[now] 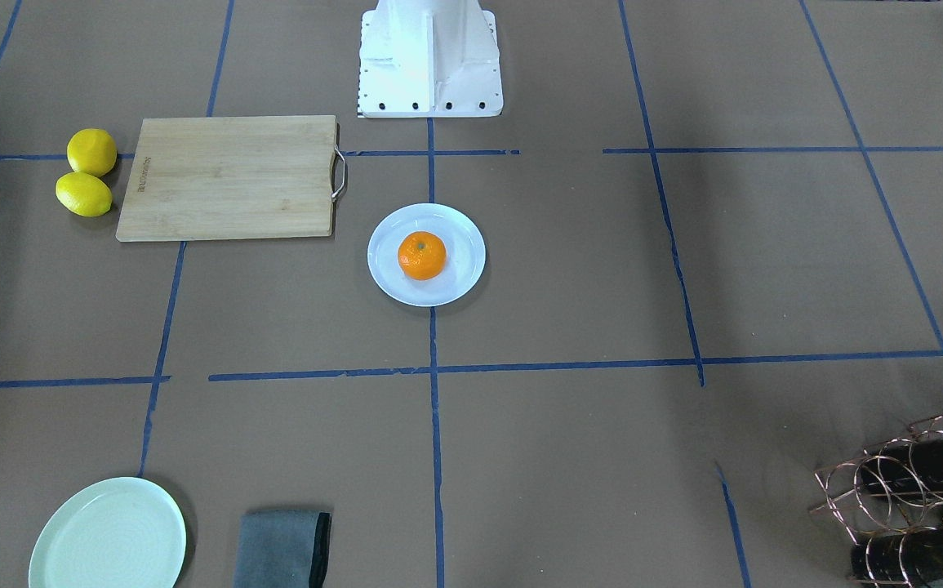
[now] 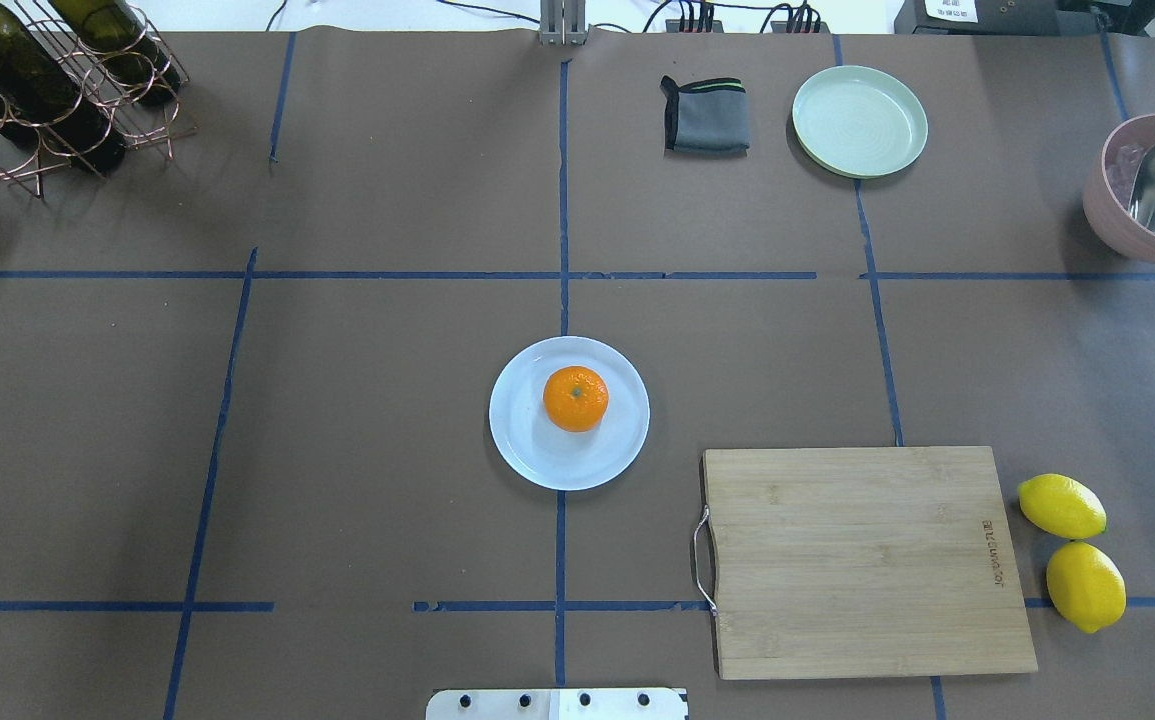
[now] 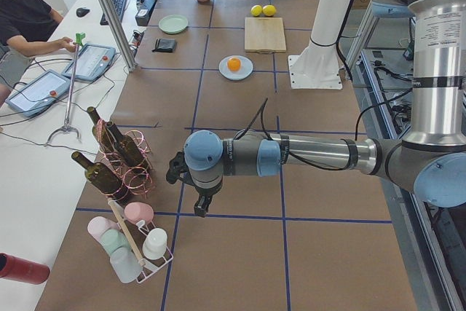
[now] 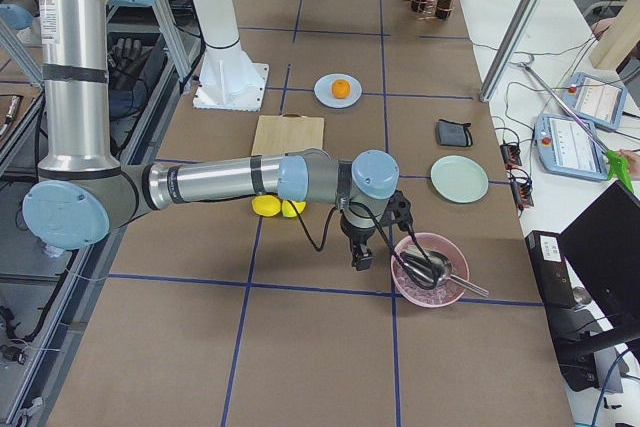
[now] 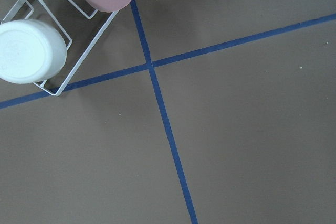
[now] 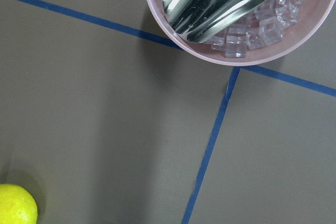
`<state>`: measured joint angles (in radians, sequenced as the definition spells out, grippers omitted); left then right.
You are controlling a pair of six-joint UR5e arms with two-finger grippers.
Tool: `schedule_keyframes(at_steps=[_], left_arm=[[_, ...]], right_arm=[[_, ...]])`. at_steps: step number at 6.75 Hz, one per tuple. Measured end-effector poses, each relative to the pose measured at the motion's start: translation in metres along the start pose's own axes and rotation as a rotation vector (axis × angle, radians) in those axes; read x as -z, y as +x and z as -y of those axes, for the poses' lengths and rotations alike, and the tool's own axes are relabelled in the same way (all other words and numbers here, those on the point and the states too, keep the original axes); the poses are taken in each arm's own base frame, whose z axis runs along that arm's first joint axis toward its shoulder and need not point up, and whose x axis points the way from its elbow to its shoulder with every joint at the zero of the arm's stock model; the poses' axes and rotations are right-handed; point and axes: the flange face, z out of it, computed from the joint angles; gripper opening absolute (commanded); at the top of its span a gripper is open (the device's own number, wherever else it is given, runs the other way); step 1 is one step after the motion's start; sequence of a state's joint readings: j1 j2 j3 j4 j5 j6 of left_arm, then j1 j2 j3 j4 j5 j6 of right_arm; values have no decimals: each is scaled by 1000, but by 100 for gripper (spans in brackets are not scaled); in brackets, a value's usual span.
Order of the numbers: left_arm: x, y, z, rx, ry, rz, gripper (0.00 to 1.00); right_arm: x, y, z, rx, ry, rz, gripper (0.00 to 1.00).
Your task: Pick orange to plate
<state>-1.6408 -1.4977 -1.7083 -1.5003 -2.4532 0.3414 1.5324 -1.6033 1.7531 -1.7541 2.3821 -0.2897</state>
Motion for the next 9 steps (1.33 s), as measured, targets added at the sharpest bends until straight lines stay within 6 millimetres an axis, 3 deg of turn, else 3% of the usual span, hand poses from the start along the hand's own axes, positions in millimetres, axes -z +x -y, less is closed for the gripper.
schedule_keyframes(at_steps=[5,9], left_arm=[[-5,-11,-15,156,-46,92,100],[-4,-12,-15,148,-31,111,100]], right_arm=[[-1,3,3,8,12,-11,100],[-3,5,4,4,9,-10,100]])
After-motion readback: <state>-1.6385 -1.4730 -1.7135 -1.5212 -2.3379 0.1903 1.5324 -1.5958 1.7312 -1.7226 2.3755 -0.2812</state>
